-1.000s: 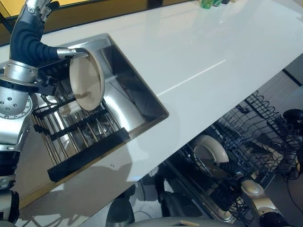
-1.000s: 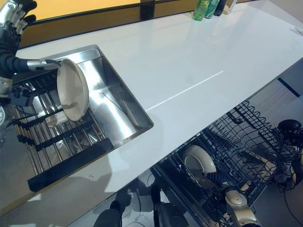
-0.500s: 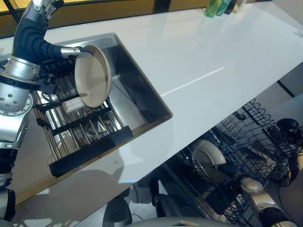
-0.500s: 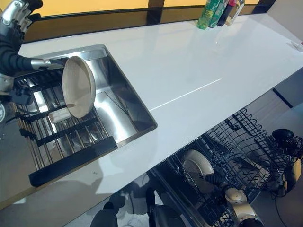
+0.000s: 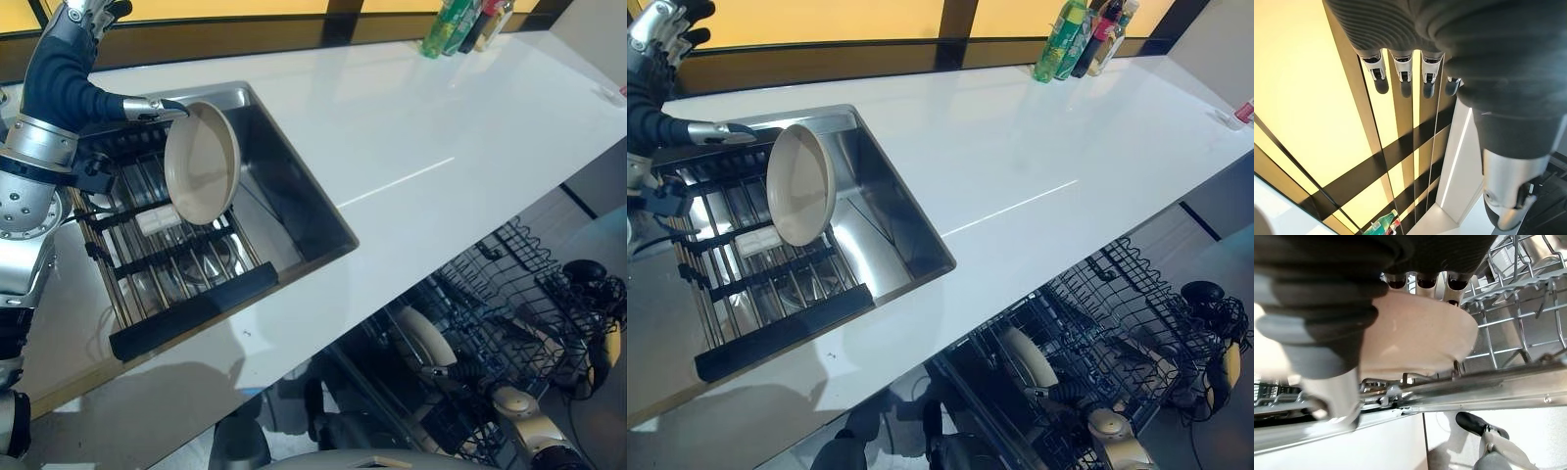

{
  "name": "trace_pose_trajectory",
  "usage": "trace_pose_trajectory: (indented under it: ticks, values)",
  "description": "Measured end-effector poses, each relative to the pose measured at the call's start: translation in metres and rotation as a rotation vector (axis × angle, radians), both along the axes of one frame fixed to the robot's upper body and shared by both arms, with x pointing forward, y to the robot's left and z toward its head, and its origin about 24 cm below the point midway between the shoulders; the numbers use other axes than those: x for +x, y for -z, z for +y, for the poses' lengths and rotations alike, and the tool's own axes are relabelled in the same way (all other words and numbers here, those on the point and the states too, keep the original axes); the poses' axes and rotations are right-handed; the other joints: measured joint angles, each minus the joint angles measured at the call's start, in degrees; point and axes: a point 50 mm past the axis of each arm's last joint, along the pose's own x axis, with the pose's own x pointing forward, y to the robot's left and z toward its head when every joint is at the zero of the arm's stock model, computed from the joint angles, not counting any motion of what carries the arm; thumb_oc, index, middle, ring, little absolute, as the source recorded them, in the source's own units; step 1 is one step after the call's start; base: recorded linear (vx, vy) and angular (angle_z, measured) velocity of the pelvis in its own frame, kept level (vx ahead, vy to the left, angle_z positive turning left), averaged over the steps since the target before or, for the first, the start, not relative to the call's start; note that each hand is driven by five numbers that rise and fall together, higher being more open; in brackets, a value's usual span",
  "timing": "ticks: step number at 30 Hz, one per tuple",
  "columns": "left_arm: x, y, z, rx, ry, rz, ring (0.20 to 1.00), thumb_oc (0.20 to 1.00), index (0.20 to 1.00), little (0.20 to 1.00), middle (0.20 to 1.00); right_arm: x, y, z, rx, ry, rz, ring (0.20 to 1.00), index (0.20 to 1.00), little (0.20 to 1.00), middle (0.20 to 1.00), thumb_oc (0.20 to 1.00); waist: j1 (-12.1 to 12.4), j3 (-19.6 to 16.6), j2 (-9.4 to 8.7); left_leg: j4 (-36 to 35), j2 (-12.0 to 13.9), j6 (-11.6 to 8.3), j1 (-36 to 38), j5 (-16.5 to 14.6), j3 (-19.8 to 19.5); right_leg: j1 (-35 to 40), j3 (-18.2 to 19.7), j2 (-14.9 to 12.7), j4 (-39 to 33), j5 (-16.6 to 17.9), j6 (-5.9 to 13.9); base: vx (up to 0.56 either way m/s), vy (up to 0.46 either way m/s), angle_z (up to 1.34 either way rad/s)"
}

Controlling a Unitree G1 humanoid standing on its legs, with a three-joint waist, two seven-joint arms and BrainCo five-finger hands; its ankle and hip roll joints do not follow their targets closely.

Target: Pick up plates and place into dishwasher.

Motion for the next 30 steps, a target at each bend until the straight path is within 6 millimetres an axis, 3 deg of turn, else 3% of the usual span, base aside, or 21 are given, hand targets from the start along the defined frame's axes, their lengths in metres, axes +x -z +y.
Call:
trace_pose_trajectory:
  ticks: [10,17,26,30]
  values:
    - [-0.007,0.017,0.020,-0.028,-0.075,0.055,1.000,1.000,1.000,1.000,1.000,-0.018,-0.007,-0.004,-0.054,0.031,-0.028,1.000,1.000,1.000,1.000,1.000,-1.38,-3.92,0.84,-0.96,-0.21,0.20,1.28,0.12,0.62,0.72,0.57,-0.36,-0.06,-0.02,0.04,0.02,0.085,-0.03]
    - [-0.018,0.037,0.037,-0.048,-0.139,0.112,1.000,1.000,1.000,1.000,1.000,-0.039,-0.028,-0.033,-0.194,0.113,-0.076,1.000,1.000,1.000,1.000,1.000,-2.20,-5.54,2.37,-2.23,-1.10,0.95,2.89,0.54,2.33,0.95,2.08,-0.91,-0.04,0.17,0.75,-0.01,0.147,-0.10]
    - [-0.041,0.069,0.063,-0.179,-0.239,0.133,1.000,1.000,1.000,1.000,1.000,-0.032,-0.088,-0.075,-0.398,0.125,-0.247,1.000,1.000,1.000,1.000,1.000,-4.64,-7.01,5.98,-5.76,-3.04,2.45,5.30,1.72,4.98,0.59,4.73,-2.44,0.02,0.20,2.16,-0.01,0.211,-0.13]
    - [-0.048,0.089,0.067,-0.222,-0.257,0.168,1.000,1.000,1.000,1.000,1.000,-0.018,-0.131,-0.080,-0.475,0.167,-0.459,1.000,1.000,1.000,1.000,1.000,-6.22,-7.57,7.77,-7.36,-3.73,3.06,7.01,2.08,5.69,1.08,5.51,-3.08,0.20,-0.25,2.87,0.00,0.233,-0.11]
